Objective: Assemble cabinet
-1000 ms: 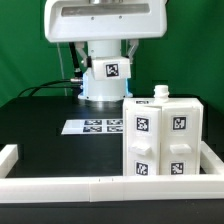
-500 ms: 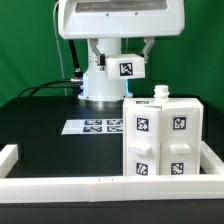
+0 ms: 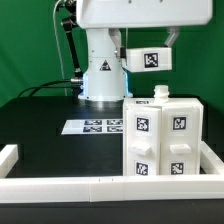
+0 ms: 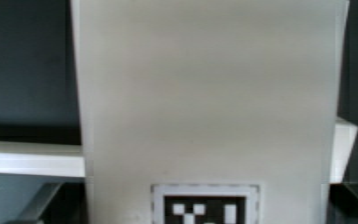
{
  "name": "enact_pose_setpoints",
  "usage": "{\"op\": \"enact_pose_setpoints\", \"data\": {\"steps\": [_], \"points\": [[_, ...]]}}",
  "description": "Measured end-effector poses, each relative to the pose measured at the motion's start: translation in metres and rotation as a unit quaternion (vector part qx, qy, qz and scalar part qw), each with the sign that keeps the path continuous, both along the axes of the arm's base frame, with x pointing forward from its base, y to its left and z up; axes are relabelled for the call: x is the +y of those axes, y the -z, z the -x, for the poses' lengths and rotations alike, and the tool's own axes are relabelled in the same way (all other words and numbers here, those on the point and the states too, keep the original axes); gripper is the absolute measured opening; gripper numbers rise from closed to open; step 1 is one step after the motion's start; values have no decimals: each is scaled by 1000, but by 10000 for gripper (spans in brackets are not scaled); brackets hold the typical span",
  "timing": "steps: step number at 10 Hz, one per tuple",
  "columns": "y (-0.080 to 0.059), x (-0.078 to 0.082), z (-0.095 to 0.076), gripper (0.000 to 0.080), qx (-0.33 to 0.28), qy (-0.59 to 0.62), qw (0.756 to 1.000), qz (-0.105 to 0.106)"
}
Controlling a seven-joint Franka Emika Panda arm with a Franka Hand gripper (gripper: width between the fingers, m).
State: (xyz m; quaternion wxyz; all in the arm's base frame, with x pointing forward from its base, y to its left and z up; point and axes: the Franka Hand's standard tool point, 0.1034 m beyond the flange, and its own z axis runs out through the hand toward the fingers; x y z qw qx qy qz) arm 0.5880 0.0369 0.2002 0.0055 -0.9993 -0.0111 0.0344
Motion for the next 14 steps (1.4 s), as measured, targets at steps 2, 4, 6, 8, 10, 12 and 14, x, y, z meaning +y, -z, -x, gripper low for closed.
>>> {"op": "enact_pose_setpoints", "data": {"steps": [2,4,6,8,10,12,14], "points": [[10,12,-10,560,1,-6,1000,2],[21,19,-9,560,4,-10,1000,3],[25,19,-8,560,8,-12,1000,4],[26,19,-8,560,8,-12,1000,4],[26,19,-8,560,8,-12,1000,4],[33,22,-13,560,-2,-14,1000,5],[41,24,-16,560,1,-16,1000,6]]}}
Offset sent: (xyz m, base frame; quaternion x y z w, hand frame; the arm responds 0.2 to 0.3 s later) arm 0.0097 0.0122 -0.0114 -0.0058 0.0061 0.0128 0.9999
